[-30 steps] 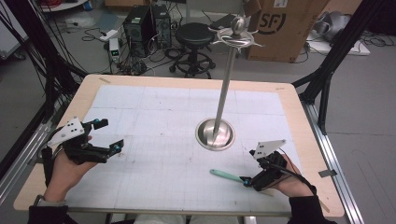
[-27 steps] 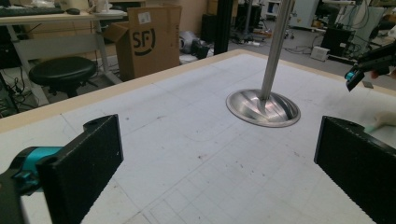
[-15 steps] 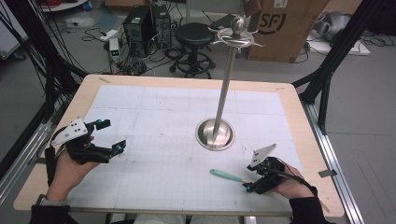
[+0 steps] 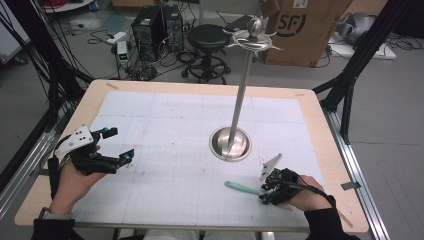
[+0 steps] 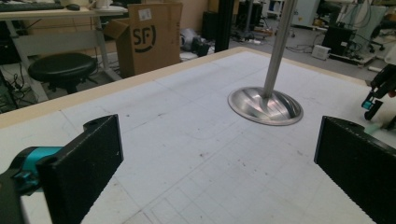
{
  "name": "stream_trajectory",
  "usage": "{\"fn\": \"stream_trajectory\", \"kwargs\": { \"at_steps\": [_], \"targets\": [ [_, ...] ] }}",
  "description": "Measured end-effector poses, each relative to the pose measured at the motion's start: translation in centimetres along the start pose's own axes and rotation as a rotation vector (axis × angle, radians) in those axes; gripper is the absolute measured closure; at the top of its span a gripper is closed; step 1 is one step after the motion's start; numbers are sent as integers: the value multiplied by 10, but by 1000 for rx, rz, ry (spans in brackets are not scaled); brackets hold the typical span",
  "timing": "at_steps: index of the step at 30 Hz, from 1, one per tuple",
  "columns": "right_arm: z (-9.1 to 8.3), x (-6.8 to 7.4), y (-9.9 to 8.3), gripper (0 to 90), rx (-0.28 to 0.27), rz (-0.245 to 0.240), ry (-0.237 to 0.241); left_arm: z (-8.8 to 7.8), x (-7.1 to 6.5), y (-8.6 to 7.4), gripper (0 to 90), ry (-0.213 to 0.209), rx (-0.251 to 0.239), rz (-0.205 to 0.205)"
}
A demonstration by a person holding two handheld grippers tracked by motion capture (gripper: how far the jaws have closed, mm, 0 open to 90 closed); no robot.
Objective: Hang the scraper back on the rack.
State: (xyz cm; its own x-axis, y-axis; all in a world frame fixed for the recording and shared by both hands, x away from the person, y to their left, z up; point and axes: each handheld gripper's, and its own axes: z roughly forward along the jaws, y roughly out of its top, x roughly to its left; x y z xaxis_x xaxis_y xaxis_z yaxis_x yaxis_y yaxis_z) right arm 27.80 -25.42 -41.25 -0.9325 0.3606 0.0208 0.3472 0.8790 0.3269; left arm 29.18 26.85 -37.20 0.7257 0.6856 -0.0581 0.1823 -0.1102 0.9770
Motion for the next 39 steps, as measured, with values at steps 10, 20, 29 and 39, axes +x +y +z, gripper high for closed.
{"fn": "stream_trajectory", "kwargs": {
  "at_steps": [10, 20, 29, 39],
  "targets": [
    [4, -1, 30, 805, 225, -70, 4, 0, 0, 0, 17, -4, 2, 4],
    [1, 4, 30, 811, 210, -115, -32, -2, 1, 1, 17, 0, -5, -3],
    [-26, -5, 8, 811, -102, 0, -42, -1, 0, 0, 17, 0, 0, -1],
    [-58, -16, -15, 811, -503, 134, -115, -5, 1, 1, 17, 8, -22, -2]
  ]
}}
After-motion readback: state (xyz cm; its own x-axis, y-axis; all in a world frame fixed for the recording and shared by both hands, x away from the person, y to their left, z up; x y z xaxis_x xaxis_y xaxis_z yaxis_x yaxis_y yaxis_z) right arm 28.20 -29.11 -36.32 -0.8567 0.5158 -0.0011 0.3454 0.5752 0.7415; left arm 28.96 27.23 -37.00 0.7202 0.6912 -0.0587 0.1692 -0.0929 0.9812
